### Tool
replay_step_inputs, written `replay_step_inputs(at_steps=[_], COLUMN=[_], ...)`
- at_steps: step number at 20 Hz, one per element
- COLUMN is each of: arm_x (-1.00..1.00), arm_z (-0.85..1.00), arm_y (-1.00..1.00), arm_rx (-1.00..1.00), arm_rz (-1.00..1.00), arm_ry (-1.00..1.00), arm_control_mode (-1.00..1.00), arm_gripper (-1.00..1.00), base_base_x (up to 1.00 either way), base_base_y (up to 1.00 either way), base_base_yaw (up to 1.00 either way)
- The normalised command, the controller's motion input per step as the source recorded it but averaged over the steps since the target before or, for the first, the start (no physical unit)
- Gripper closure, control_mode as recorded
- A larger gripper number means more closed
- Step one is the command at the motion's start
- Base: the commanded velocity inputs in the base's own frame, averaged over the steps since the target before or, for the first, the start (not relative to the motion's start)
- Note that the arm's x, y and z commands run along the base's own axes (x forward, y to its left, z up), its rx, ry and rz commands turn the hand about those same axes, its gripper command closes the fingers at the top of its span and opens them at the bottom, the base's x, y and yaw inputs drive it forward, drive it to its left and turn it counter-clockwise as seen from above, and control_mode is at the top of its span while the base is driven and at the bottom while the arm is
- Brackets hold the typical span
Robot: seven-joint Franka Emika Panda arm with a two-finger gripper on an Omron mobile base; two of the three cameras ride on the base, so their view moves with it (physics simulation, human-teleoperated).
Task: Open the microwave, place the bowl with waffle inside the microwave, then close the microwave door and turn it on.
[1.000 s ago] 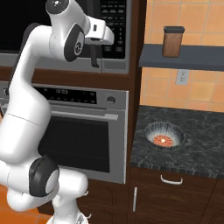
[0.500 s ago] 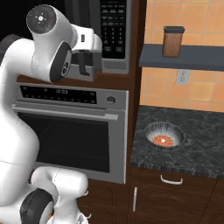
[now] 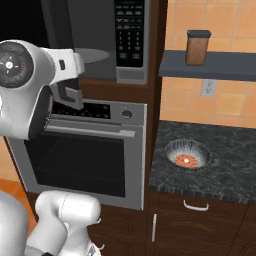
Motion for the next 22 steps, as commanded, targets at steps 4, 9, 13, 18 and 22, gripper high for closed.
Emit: replay_step_inputs(at_steps=[4, 9, 13, 18, 22], arm_x=[-1.00, -0.97, -0.70, 0.14, 0.86], arm_z=[0.03, 0.09, 0.36, 0.11, -0.37], arm_y=[0.92, 0.19, -0.82, -0.75, 0.03], arm_rx=[-0.06, 0.01, 0.28, 0.27, 0.11], arm_rz=[0.19, 0.08, 0.02, 0.09, 0.32], arm_ry=[0.00, -0.08, -0.26, -0.09, 0.03], arm_control_mode=[-1.00, -1.00, -1.00, -1.00, -1.00], arm_gripper=[1.00, -1.00, -1.00, -1.00, -1.00], base_base_x=[0.00, 0.00, 0.00, 0.00, 0.00], base_base_y=[0.00, 0.00, 0.00, 0.00, 0.00], base_base_yaw=[0.00, 0.00, 0.00, 0.00, 0.00])
